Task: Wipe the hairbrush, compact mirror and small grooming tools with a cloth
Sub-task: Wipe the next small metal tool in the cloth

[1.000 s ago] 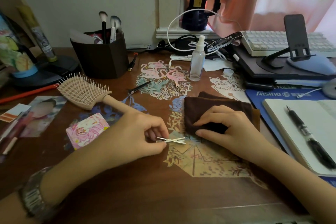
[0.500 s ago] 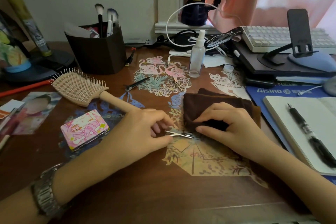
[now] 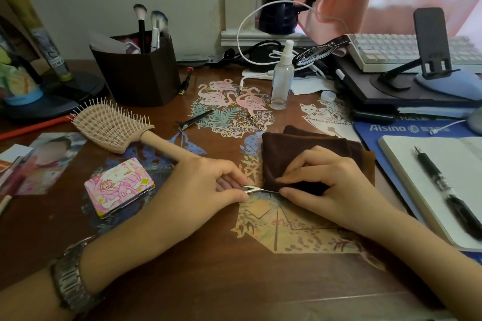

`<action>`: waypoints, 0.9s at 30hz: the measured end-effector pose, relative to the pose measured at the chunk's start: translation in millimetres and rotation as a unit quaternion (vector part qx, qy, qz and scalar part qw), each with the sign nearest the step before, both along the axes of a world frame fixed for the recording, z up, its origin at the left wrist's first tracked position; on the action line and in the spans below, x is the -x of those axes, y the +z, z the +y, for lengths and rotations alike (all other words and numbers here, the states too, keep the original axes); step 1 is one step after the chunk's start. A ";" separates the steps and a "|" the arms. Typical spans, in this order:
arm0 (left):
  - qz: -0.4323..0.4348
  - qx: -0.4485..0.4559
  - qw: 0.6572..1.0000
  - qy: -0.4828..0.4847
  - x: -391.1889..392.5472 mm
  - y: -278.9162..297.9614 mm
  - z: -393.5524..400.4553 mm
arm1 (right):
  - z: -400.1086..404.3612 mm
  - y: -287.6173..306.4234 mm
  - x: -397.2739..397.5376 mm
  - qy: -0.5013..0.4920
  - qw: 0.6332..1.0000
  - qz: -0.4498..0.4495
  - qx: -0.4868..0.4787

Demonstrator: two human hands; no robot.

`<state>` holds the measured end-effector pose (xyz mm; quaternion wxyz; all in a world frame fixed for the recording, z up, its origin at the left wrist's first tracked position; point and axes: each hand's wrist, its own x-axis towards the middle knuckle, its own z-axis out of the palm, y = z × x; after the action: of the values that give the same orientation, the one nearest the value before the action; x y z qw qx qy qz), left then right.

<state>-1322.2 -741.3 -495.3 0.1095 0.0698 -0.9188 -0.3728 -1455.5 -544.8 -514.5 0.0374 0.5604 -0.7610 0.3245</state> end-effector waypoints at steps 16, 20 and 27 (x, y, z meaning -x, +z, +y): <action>0.034 0.017 0.999 -0.025 24.8 -3.3 20.0 | 0.4 0.2 -1.3 0.009 1.000 0.011 0.012; 0.051 0.020 0.998 -0.033 26.5 -5.6 20.9 | 0.8 0.0 -1.4 0.012 1.000 0.014 0.011; 0.064 0.031 0.996 -0.050 24.6 -9.8 16.1 | 2.7 0.5 -0.5 0.010 1.000 0.019 0.007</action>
<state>-1346.8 -725.2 -505.1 0.1514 -0.0038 -0.9235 -0.3525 -1454.9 -542.1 -514.0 0.0523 0.5742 -0.7520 0.3194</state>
